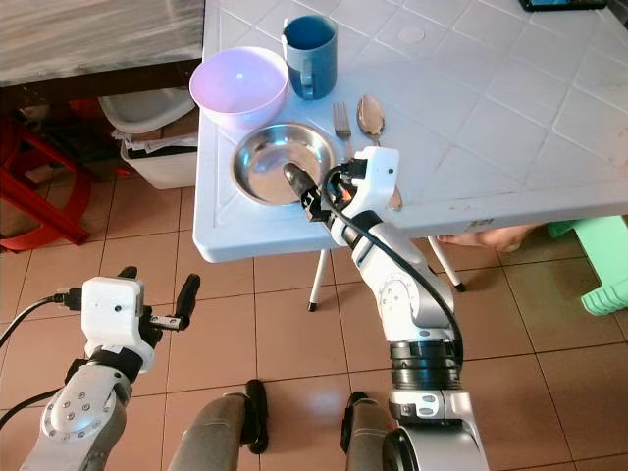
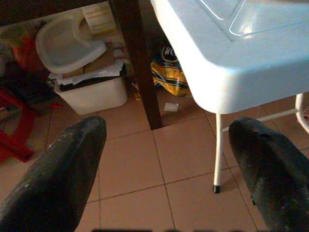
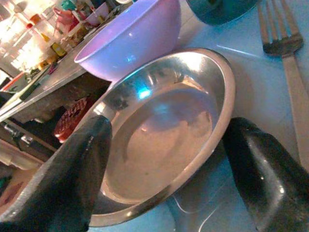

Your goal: Setting the table

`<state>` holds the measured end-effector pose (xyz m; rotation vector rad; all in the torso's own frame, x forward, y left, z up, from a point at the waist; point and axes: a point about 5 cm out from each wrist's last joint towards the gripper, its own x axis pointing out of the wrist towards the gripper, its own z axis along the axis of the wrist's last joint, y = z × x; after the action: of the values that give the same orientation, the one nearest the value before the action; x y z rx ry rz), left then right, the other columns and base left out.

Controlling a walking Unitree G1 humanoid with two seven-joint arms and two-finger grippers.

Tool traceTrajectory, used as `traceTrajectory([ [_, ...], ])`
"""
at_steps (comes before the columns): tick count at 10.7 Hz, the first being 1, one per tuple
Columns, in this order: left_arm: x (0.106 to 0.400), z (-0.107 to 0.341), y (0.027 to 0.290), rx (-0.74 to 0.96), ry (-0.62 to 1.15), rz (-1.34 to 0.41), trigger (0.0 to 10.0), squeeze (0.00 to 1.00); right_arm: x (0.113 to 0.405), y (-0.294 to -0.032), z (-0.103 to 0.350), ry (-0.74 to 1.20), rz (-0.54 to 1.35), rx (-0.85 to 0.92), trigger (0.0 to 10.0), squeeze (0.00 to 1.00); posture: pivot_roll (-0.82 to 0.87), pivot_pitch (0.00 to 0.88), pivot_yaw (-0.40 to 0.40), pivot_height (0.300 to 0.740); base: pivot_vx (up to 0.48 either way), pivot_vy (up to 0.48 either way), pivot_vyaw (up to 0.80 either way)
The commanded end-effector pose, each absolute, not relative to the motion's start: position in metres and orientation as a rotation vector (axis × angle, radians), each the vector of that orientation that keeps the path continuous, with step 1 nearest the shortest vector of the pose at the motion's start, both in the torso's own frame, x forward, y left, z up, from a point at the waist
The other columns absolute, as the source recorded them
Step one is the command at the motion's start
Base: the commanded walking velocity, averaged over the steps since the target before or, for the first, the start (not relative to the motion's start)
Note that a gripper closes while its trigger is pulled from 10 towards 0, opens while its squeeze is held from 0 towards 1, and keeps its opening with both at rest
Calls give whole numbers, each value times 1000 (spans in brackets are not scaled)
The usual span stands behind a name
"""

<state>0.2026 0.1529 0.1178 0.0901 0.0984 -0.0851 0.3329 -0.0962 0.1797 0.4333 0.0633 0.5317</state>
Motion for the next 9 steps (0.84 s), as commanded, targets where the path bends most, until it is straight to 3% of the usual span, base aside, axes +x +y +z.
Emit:
traceTrajectory([
  [1,199,119,154,101,103,-89,10000,0,333,-93,176,95,532,459,0,0,116,303,84,740,0,0,0],
  [4,199,118,152,95,103,-102,10000,0,339,-100,165,191,467,420,1490,0,110,296,81,740,0,0,0],
  [5,200,118,151,93,101,-105,10000,0,340,-104,158,234,434,401,627,0,112,295,79,740,0,0,0],
  [7,200,118,150,90,98,-108,10000,0,344,-111,149,300,374,386,0,0,114,292,77,740,0,0,0],
  [9,200,118,150,89,98,-109,10000,0,347,-116,144,342,338,398,0,0,115,287,76,740,0,0,0],
])
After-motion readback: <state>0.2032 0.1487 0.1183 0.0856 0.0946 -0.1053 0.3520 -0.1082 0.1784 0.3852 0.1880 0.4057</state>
